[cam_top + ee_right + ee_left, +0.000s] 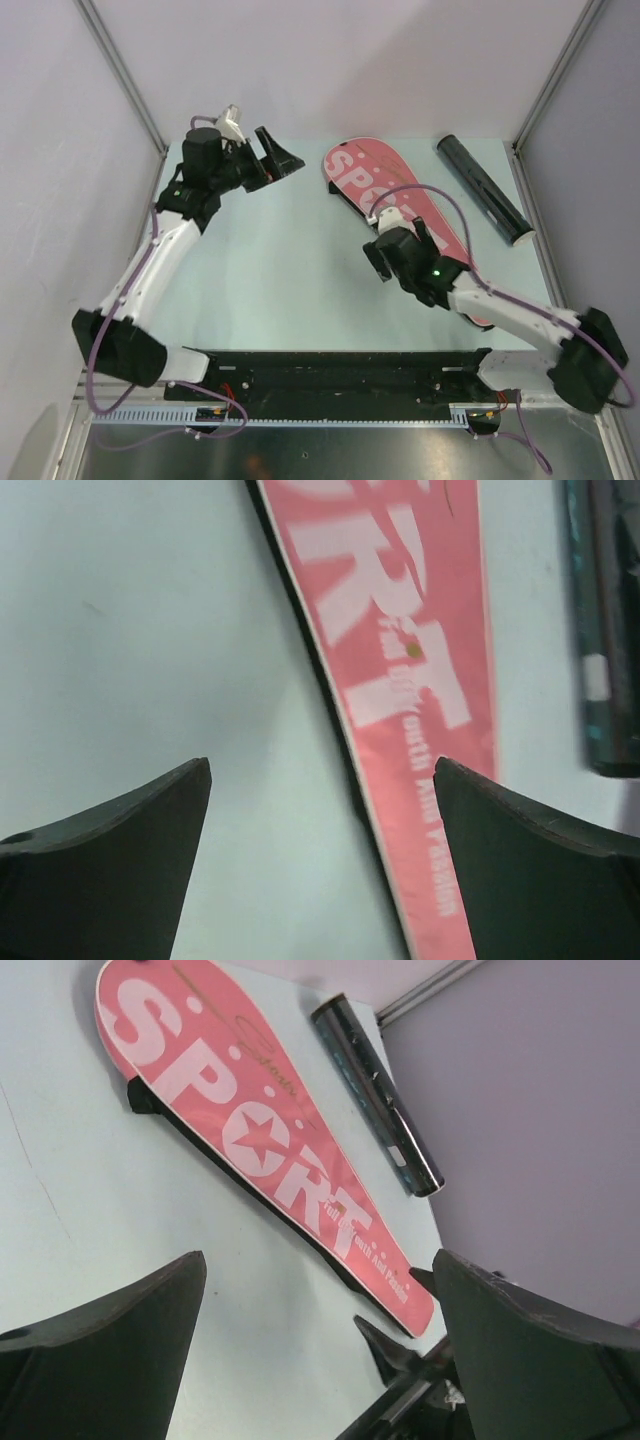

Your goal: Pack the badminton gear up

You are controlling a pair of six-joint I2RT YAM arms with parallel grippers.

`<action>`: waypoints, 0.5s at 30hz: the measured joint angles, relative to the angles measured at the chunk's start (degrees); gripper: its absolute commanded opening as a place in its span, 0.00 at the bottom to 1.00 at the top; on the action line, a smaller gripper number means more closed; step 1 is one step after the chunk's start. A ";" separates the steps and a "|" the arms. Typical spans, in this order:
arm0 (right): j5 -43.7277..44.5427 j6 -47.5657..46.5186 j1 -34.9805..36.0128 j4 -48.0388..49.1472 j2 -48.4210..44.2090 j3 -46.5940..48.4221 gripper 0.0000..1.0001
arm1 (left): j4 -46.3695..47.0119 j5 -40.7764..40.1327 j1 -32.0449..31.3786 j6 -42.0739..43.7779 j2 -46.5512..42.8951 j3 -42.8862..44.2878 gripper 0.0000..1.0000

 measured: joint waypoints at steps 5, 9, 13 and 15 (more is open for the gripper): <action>-8.04 11.93 0.90 0.33 -16.28 1.38 0.97 | -1.84 -1.09 -4.26 6.27 -8.07 -3.15 1.00; -9.16 18.27 -0.35 0.22 -27.19 2.54 0.98 | -3.58 -2.78 -10.03 10.86 -14.51 -5.99 1.00; -8.79 18.80 0.52 -0.72 -36.85 2.56 1.00 | -4.68 -4.26 -12.41 14.21 -22.62 -6.43 1.00; -8.68 17.84 0.76 -0.59 -41.03 2.73 1.00 | -4.68 -5.11 -12.68 15.37 -26.71 -6.03 1.00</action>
